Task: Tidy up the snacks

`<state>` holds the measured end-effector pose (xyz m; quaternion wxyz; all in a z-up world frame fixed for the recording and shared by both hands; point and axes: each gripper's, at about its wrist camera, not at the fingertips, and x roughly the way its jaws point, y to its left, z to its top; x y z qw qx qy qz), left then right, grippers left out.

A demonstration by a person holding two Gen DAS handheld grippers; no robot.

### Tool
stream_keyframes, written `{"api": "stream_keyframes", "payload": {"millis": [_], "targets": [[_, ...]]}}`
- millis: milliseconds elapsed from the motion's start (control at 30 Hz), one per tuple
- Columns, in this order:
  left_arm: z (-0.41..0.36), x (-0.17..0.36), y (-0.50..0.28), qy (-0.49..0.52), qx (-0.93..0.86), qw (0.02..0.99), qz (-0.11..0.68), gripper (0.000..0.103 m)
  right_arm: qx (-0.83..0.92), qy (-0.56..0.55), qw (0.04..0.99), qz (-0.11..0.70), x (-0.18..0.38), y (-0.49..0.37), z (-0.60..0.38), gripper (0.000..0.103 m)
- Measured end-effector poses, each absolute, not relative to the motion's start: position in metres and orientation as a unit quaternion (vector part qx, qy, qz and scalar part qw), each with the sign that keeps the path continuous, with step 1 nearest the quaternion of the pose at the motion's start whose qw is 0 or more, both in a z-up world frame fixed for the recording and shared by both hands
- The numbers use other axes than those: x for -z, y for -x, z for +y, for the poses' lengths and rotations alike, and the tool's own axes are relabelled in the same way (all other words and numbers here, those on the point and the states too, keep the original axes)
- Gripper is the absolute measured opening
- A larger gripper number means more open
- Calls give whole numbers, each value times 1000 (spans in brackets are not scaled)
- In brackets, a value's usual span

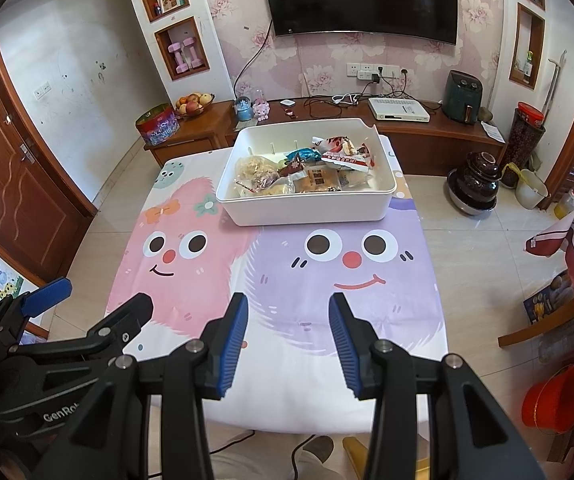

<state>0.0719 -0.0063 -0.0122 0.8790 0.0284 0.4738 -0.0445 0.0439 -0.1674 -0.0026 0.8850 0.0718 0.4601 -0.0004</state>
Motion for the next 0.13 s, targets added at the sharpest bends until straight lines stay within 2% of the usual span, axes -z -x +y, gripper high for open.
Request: {"api": "stream_keyframes", "payload": {"millis": [133], "targets": [[-7, 14, -70, -28, 44, 879, 475, 102, 0, -72, 885, 460, 3, -43, -167, 43]]}}
